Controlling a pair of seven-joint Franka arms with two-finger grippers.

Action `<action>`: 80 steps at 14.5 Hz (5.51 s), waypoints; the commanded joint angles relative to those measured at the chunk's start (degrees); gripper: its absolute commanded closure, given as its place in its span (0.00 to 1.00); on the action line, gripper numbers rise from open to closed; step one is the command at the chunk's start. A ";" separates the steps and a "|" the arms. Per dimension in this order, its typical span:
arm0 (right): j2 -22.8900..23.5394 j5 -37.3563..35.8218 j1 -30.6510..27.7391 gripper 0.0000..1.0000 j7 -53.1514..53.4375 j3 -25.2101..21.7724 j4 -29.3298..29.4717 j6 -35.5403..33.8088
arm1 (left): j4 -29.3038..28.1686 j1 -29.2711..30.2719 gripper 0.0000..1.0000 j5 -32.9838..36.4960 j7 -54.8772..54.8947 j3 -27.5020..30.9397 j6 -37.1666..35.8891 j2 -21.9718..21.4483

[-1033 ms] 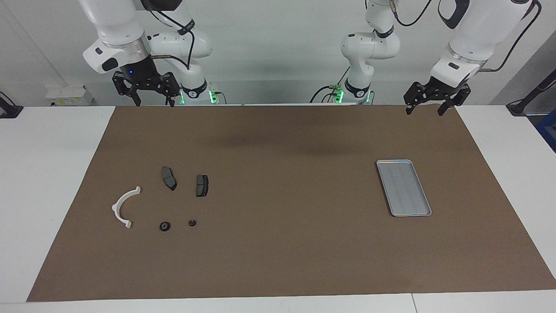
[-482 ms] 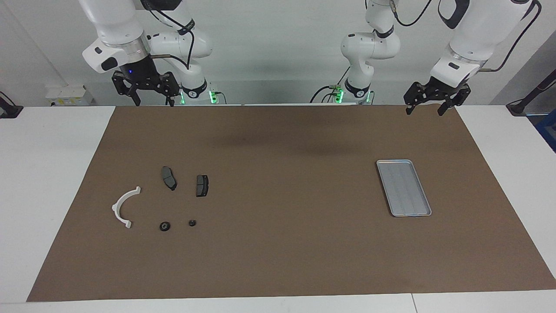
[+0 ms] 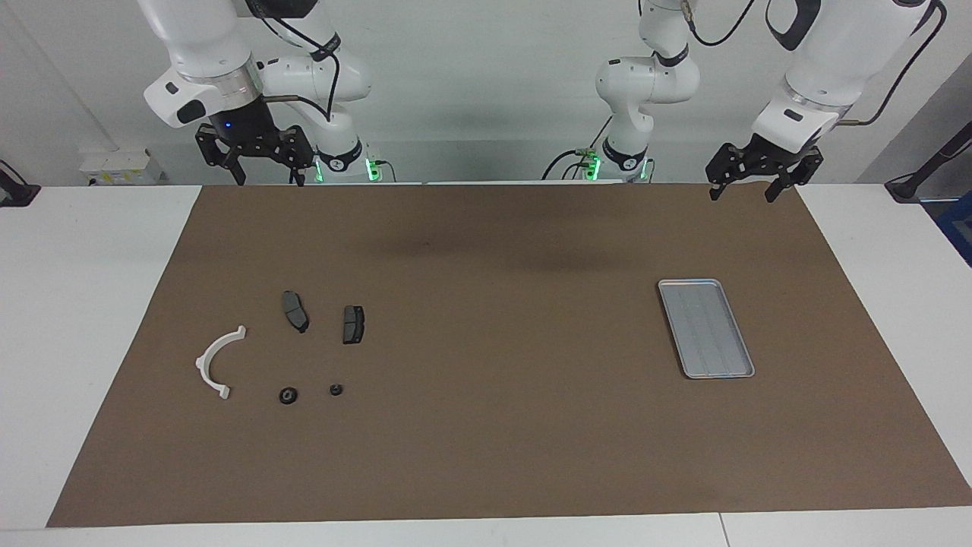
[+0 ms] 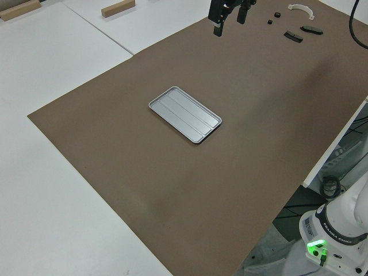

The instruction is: Pick bearing gear from pile to tray

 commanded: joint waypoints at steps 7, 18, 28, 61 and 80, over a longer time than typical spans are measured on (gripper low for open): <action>-0.81 1.09 -0.79 0.00 -1.16 0.55 -1.07 1.51 | -0.54 -0.54 0.00 -0.73 0.21 0.62 0.29 -0.61; 19.73 0.13 0.09 0.00 8.58 0.55 -5.29 29.26 | -0.54 -0.54 0.00 -0.73 0.12 0.62 0.29 -0.61; 40.67 -6.29 3.34 0.00 22.56 0.55 6.22 35.27 | -0.54 -0.54 0.00 -0.73 0.21 0.62 0.29 -0.61; 46.04 -2.16 1.23 1.00 27.76 0.64 11.15 35.98 | -3.08 1.30 0.00 -0.38 -5.33 0.80 5.21 -1.93; 33.29 2.83 18.01 1.00 60.75 3.44 20.73 13.54 | -4.84 3.76 0.00 -0.11 -3.13 0.97 9.78 -2.55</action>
